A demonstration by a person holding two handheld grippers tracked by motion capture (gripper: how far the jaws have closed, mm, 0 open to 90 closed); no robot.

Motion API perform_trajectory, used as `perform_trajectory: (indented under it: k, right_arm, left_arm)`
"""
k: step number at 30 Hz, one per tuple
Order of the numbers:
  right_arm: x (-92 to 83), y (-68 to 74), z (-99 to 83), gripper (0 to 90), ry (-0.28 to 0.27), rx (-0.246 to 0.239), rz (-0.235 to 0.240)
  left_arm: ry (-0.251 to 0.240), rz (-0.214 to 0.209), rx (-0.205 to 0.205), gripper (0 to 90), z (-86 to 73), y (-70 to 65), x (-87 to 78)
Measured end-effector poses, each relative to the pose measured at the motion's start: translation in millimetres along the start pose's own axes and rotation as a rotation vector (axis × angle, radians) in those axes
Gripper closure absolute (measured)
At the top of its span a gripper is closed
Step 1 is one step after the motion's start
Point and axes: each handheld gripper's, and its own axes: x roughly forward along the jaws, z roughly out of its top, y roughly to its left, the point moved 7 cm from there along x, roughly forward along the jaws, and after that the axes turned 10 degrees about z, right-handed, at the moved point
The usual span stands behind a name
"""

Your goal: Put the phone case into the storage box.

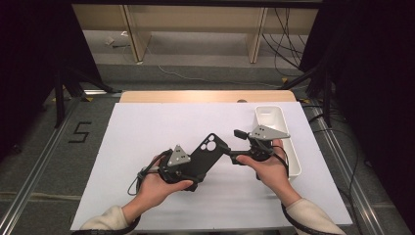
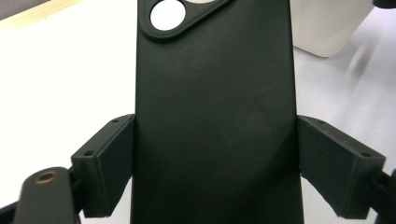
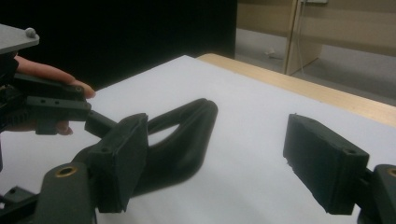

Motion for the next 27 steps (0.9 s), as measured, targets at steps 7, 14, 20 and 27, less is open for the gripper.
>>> perform_trajectory:
  k: [7,14,20,27]
  right_arm:
    - [10.6,-1.7,0.5,24.4,0.014,0.019,0.007]
    - [22.8,-2.3,1.4,26.7,0.031,0.045,0.016]
    - [29.5,-1.5,-0.6,28.4,0.052,0.063,0.025]
    - [35.6,-1.2,-3.6,35.9,0.072,0.084,0.036]
  left_arm:
    - [-0.002,-0.008,0.017,15.6,0.5,-7.1,1.2]
    - [0.002,-0.01,0.028,15.6,-0.2,-9.1,1.6]
    - [-0.009,-0.01,0.035,15.6,0.4,-10.6,1.8]
    - [-0.011,0.0,0.051,15.6,0.4,-11.4,2.1]
